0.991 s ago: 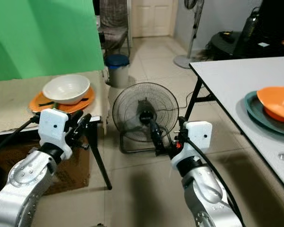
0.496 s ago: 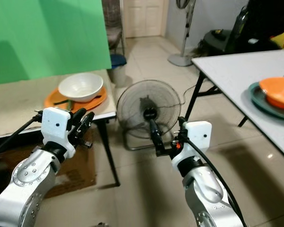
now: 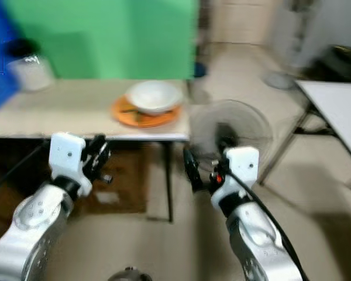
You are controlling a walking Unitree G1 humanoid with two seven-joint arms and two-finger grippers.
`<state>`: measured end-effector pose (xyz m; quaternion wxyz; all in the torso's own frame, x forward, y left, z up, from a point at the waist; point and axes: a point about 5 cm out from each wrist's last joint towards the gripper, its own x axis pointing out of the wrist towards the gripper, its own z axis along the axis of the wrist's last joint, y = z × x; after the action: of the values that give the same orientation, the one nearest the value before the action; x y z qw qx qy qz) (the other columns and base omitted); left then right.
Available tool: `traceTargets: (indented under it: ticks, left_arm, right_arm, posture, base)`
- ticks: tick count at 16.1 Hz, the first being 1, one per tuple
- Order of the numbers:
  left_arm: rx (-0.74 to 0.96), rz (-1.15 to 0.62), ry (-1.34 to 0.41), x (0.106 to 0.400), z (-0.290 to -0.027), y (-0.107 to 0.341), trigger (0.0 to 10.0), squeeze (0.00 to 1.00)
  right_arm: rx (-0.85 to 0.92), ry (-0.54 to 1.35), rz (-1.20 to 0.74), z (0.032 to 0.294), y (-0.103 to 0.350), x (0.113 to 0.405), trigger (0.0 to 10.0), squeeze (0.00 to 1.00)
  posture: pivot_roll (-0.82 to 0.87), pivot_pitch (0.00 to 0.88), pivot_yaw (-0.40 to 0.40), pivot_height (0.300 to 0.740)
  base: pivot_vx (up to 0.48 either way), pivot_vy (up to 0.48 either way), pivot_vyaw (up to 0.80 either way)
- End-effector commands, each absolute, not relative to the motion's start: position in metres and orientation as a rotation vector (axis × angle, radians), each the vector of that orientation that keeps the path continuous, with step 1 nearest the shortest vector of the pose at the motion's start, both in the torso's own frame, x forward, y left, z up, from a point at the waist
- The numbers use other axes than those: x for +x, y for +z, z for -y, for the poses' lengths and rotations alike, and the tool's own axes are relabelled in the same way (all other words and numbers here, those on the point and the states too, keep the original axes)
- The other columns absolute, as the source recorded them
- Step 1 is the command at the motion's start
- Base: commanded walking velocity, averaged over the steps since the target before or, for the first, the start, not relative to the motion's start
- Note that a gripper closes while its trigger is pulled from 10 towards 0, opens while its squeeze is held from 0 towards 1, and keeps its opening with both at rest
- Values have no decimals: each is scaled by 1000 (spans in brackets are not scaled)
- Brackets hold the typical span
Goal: Setting the table
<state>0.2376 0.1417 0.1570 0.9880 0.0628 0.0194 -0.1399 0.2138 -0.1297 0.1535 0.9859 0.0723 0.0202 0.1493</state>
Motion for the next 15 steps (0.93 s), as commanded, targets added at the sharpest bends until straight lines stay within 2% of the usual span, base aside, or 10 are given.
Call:
traceTargets:
  ticks: [1,15]
  left_arm:
    - [133,-19,-292,239,-140,161,10000,0]
    - [143,-4,-314,243,-139,167,10000,0]
  right_arm:
    - [137,305,-49,130,153,214,10000,0]
    - [141,275,-10,132,160,227,10000,0]
  posture:
    - [90,0,50,740]
    - [102,0,52,740]
  base:
    - [292,0,413]
    - [325,0,0]
